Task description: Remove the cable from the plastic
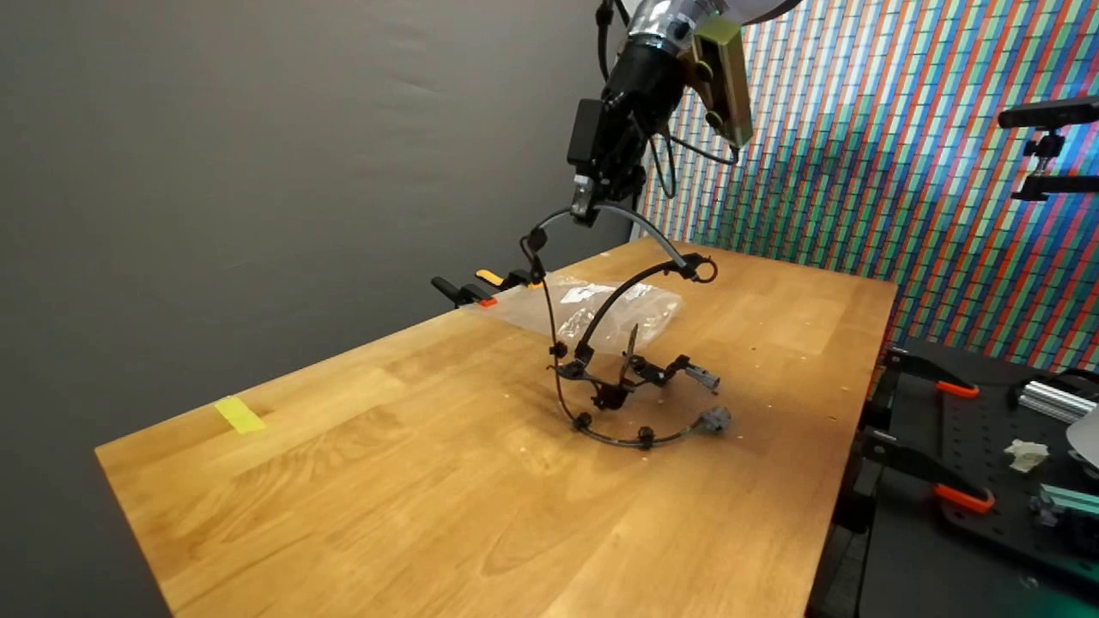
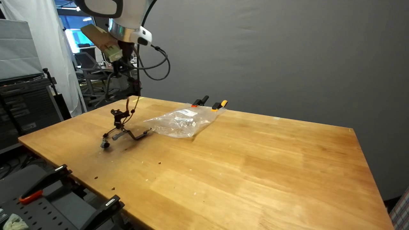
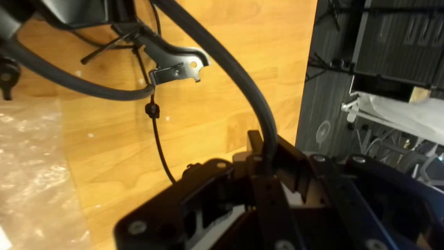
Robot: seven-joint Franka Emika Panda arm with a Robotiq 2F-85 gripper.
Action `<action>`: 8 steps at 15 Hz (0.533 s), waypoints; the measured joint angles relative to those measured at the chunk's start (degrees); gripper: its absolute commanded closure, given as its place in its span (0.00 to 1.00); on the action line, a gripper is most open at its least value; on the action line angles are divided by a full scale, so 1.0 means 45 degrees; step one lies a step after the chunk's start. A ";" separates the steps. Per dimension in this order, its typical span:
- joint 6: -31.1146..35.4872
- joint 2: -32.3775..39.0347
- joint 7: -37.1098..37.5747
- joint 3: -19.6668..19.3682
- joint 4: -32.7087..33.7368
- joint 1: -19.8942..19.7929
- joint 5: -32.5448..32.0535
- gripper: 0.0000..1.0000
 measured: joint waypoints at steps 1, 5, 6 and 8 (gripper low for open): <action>-0.0180 0.0034 -0.0332 -0.0289 -0.0133 -0.0355 0.0470 0.97; -0.1325 0.0379 -0.1510 -0.1365 -0.0828 -0.1623 0.1872 0.97; -0.1625 0.0524 -0.1749 -0.1605 -0.0971 -0.1903 0.2124 0.97; -0.2036 0.0769 -0.2094 -0.2036 -0.1200 -0.2381 0.2458 0.63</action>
